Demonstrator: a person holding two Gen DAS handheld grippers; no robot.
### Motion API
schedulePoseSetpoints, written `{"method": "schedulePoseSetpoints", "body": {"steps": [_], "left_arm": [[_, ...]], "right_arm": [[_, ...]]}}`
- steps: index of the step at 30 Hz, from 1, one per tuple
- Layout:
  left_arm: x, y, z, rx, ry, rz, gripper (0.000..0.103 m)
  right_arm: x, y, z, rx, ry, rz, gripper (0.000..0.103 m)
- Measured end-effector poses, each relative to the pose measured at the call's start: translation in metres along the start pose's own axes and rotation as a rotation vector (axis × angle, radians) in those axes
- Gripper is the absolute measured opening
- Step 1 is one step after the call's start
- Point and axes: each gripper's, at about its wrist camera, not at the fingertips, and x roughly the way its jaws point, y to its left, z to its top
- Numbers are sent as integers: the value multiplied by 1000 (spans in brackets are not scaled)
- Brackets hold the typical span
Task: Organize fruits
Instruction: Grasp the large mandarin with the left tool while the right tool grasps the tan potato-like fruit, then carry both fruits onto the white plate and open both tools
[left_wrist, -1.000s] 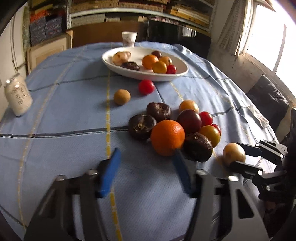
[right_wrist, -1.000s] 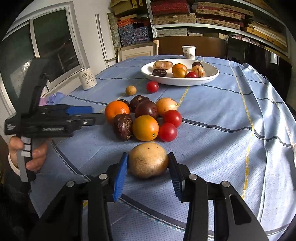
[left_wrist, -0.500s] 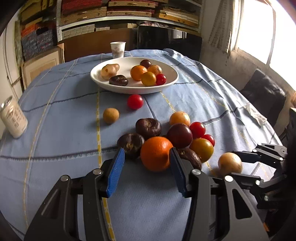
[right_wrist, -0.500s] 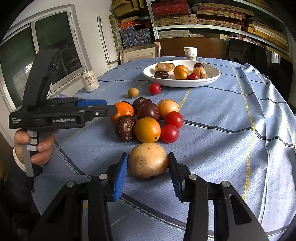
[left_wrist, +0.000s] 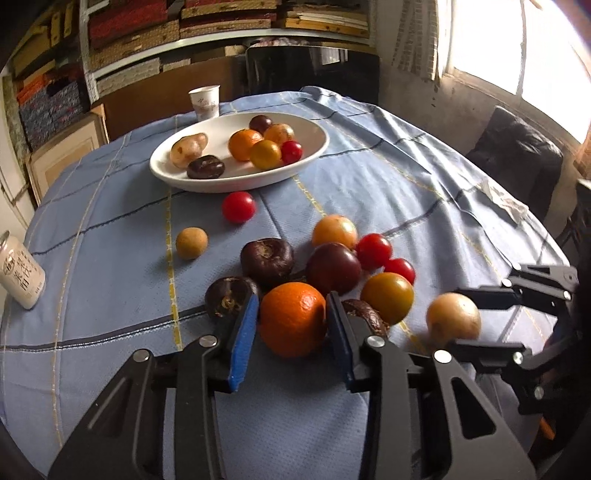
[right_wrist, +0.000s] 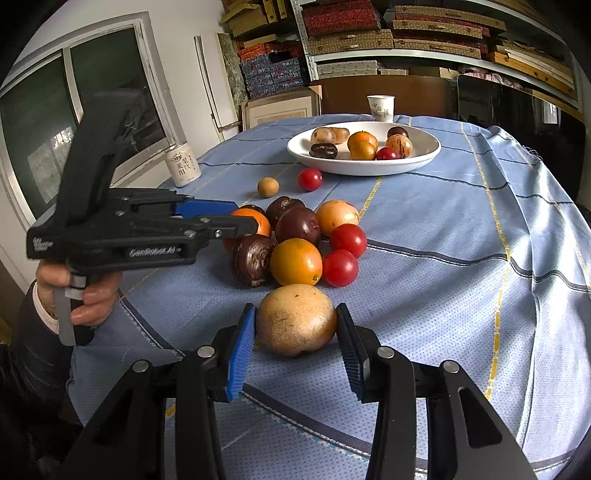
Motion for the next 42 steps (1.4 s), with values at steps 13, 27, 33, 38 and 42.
{"method": "schedulePoseSetpoints", "body": {"steps": [13, 27, 33, 38, 42], "left_arm": [[6, 0, 5, 44, 48, -12, 38], [24, 5, 0, 25, 112, -40, 45], [9, 3, -1, 16, 51, -31, 45], [-9, 13, 15, -12, 2, -41, 45], [-14, 42, 49, -68, -28, -27, 45]], "right_arm": [[0, 1, 0, -1, -1, -2, 45], [1, 1, 0, -4, 8, 0, 44], [1, 0, 0, 1, 9, 1, 44], [0, -7, 7, 36, 24, 10, 44], [-10, -17, 46, 49, -4, 34, 44]]}}
